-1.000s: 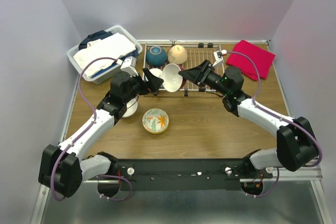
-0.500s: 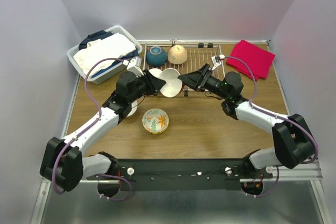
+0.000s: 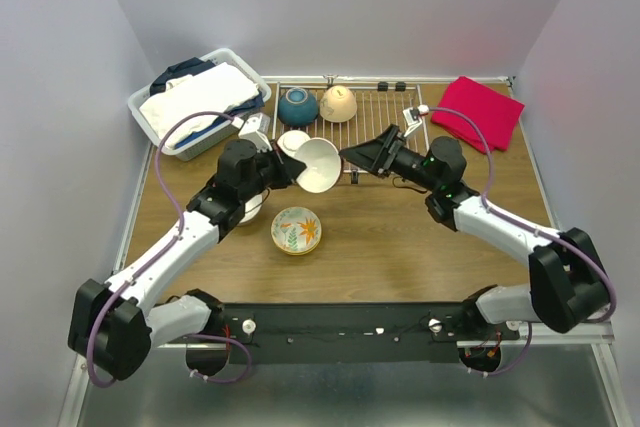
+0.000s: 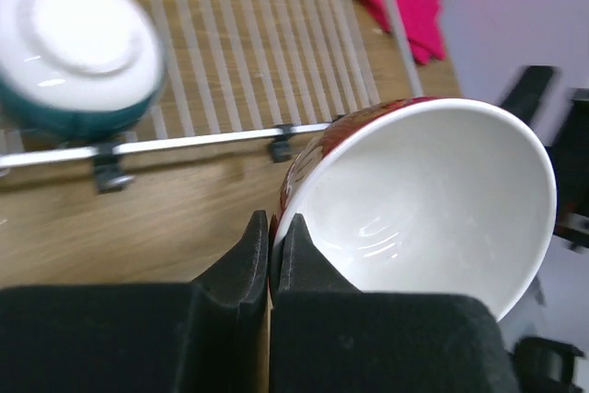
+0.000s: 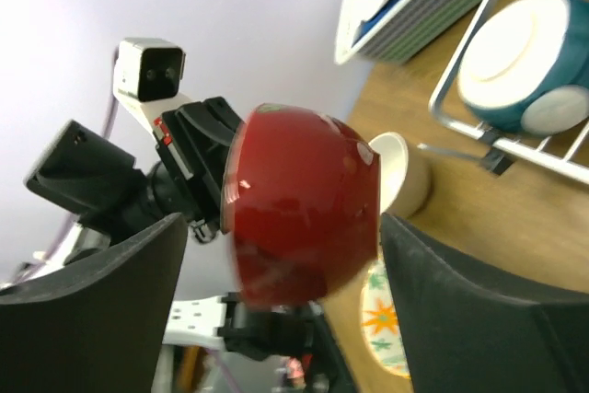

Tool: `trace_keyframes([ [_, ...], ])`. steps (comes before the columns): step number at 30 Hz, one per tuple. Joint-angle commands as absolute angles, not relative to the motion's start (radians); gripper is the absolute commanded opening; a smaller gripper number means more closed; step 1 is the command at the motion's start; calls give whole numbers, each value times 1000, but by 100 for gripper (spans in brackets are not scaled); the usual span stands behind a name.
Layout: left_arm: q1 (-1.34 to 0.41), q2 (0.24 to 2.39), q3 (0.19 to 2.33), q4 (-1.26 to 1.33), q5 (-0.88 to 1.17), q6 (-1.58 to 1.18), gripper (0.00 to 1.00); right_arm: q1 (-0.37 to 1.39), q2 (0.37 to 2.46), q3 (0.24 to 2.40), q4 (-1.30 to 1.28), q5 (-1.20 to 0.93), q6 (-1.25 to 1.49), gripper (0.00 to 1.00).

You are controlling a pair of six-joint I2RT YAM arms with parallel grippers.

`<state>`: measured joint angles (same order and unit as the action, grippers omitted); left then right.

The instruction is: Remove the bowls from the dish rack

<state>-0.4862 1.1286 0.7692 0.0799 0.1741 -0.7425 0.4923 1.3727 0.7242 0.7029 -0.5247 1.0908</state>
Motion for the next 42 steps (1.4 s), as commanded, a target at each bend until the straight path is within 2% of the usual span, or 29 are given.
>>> trace_keyframes([
  [1,-462,1031,851,-182,-66,-615,0,479,1273,773,554,-489,855,99],
  [10,-401,957,934,-541,-242,-471,0,479,1207,859,224,-348,572,100],
  [14,-240,968,917,-604,-137,-457,0,479,1200,862,193,-342,545,100],
  [16,-152,985,900,-607,-100,-451,0,479,1200,859,192,-344,543,100],
  [20,-85,1028,888,-592,-63,-446,0,479,1195,856,186,-353,542,100],
  [35,-21,1164,762,-414,-2,-460,0,479,1161,833,140,-330,500,100],
  [38,-18,1174,759,-416,-2,-462,11,477,1164,833,138,-331,497,100],
  [39,-18,1169,755,-411,-2,-462,21,479,1164,831,137,-330,495,100],
  [42,-17,1146,735,-413,-2,-463,39,479,1172,834,137,-330,485,100],
])
